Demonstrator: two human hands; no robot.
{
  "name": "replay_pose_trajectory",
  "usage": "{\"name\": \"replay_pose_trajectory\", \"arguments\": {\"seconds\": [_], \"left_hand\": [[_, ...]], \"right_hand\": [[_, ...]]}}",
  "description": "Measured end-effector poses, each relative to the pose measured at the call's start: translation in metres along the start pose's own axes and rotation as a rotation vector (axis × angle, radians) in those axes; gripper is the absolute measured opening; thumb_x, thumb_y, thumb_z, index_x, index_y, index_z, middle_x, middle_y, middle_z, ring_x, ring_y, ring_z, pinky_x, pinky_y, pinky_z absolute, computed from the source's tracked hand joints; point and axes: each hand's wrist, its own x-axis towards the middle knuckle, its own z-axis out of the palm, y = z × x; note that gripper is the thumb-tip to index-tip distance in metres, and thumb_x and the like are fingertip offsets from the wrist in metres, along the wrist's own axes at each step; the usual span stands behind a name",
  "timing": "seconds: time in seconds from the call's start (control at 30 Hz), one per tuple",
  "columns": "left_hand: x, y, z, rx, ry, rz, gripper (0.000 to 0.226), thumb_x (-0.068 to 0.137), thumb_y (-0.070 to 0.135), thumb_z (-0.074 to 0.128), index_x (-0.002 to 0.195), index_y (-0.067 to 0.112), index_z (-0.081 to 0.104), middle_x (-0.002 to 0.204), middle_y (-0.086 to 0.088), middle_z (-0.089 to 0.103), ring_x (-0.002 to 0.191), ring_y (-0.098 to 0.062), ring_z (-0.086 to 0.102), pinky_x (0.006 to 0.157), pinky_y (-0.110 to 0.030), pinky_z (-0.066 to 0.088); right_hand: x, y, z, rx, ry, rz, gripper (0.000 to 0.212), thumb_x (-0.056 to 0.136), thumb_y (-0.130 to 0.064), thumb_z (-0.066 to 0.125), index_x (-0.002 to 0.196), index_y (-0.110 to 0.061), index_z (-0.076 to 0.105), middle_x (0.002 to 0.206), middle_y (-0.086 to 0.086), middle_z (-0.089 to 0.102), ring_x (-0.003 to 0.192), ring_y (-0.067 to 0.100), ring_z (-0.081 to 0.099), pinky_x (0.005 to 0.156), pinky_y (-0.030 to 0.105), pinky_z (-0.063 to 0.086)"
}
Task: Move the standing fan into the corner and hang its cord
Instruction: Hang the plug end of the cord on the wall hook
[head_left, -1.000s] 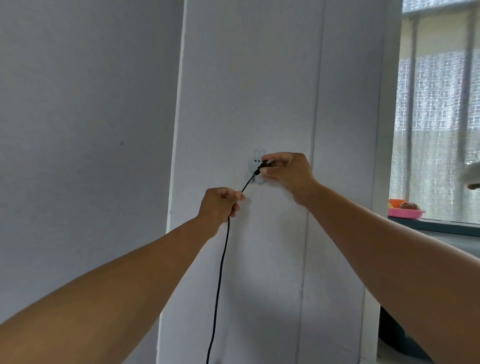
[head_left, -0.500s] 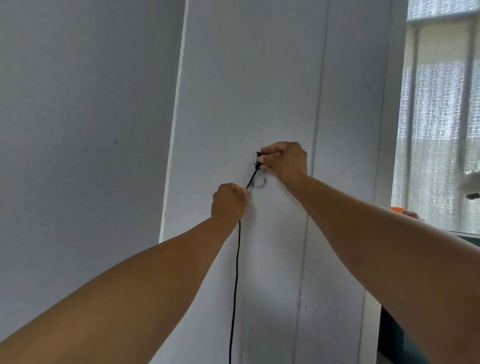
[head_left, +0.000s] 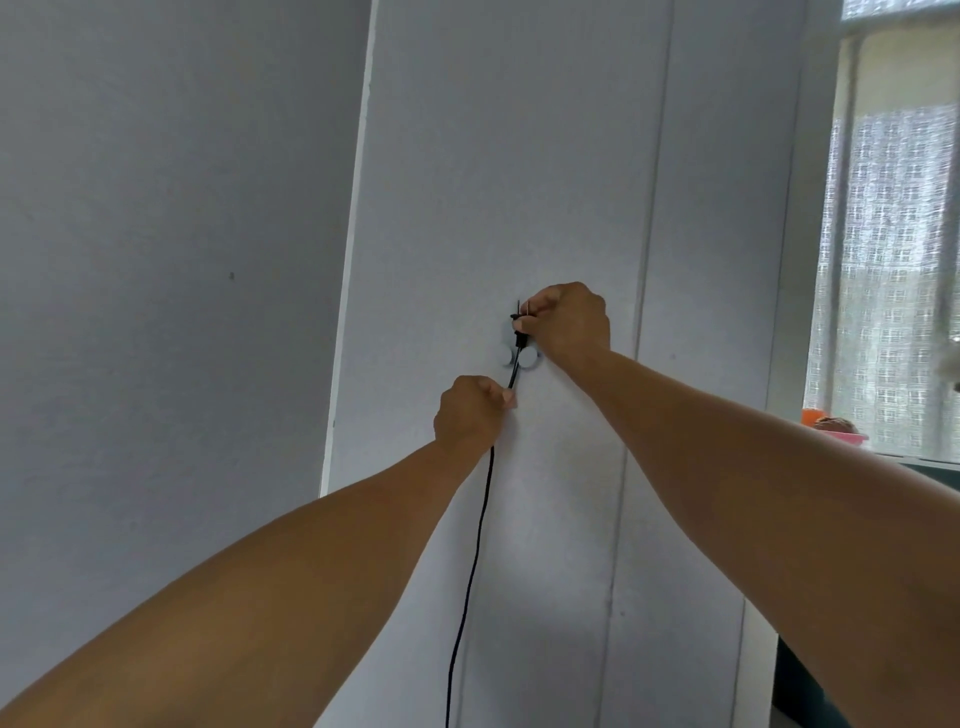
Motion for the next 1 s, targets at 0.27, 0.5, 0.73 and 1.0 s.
{"name": "replay_pose_trajectory", "arguments": {"seconds": [0.27,0.5,0.73,1.0], "left_hand": [[-0.004,-0.009,0.004,0.095,0.009,0.002,0.009,0.088,0.019,0.063,0.081,0.016,0.068,0.100,-0.009,0.073,0.095,-0.027,0.069,0.085,-0.039,0.057],[-0.005,-0.010,0.002,0.240,-0.059,-0.014,0.013,0.091,0.015,0.057,0.083,0.020,0.066,0.105,-0.007,0.072,0.100,-0.027,0.067,0.089,-0.039,0.050],[-0.008,-0.017,0.002,0.362,-0.050,0.056,0.014,0.093,0.024,0.055,0.079,0.026,0.057,0.086,0.005,0.064,0.092,-0.019,0.062,0.092,-0.039,0.043],[-0.009,-0.020,-0.001,0.325,-0.056,0.064,0.028,0.089,0.023,0.059,0.063,0.028,0.050,0.065,0.017,0.053,0.076,-0.011,0.053,0.093,-0.041,0.043]], "right_hand": [[0.000,0.005,0.005,-0.094,-0.046,-0.006,0.017,0.075,-0.012,0.076,0.090,-0.018,0.071,0.101,0.001,0.071,0.092,0.016,0.067,0.080,0.026,0.053],[-0.004,0.011,0.001,-0.110,-0.074,-0.081,0.028,0.078,-0.025,0.072,0.103,-0.015,0.064,0.105,0.000,0.066,0.097,0.014,0.060,0.087,0.028,0.049],[-0.018,0.019,-0.005,-0.135,-0.077,-0.107,0.029,0.084,-0.019,0.065,0.112,-0.012,0.060,0.103,0.005,0.063,0.099,0.019,0.061,0.086,0.029,0.048],[-0.046,0.043,-0.011,-0.177,-0.039,-0.119,0.035,0.085,-0.025,0.067,0.116,-0.015,0.054,0.115,0.006,0.056,0.091,0.009,0.051,0.079,0.025,0.042]]}}
